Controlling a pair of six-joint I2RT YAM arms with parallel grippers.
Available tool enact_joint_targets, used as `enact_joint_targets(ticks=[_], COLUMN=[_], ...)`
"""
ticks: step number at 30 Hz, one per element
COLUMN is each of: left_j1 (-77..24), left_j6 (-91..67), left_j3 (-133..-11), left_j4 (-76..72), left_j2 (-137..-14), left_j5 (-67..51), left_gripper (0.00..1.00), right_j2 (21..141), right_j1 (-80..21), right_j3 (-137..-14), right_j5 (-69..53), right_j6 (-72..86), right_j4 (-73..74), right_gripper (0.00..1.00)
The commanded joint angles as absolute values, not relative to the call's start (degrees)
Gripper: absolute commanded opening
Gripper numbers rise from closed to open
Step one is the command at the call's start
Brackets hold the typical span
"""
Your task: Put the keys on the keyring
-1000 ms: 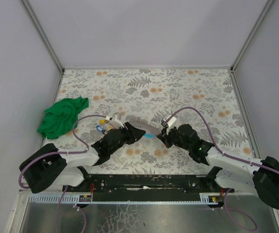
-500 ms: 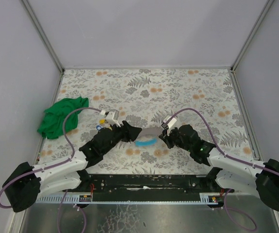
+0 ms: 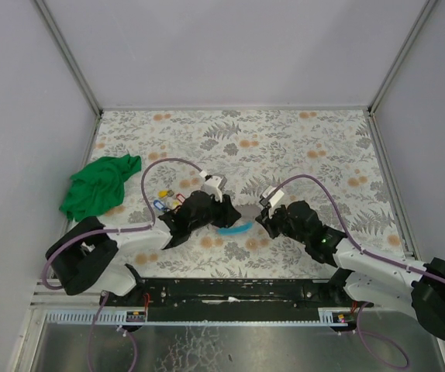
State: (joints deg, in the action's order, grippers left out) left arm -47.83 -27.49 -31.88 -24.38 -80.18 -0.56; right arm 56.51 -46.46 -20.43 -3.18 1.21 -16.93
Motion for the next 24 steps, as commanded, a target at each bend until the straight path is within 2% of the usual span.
enact_joint_targets(ticks=[1,6,14,19,24], left_j1=[-47.58,-49.84,-53.07,-52.24,-47.13], left_j6=[-34.50,-42.08,-44.14,-35.48,-22.99], left_j3=[-25.63,-19.98,-13.18,-12.68,-16.04], left_j4=[-35.77,-46.56,-59.44,-51.34,-40.72], left_j2=[-82.11,-82.46,-80.47,-71.39,-63.09], left_j5=[-6.55,-6.71,-5.25,-2.69,-7.85], left_gripper=[0.35,0.33,0.33,0.35,0.36], right_j2=[54.49,54.77,56.69,57.48,60.16], right_j1=[-46.71,-46.76,-46.76,-46.76,-46.76], right_j3=[-20.91,-21.26,-21.56,-22.82,-25.50], right_j5=[-0.46,0.03,-3.41,-8.90,-13.65], right_j6=[0.06,-0.45,-1.98,-4.38,-7.57], right_j4=[-19.65,-20.37,-20.89,-20.41,-19.60], right_gripper=[0.00,0.00,0.00,0.00,0.00])
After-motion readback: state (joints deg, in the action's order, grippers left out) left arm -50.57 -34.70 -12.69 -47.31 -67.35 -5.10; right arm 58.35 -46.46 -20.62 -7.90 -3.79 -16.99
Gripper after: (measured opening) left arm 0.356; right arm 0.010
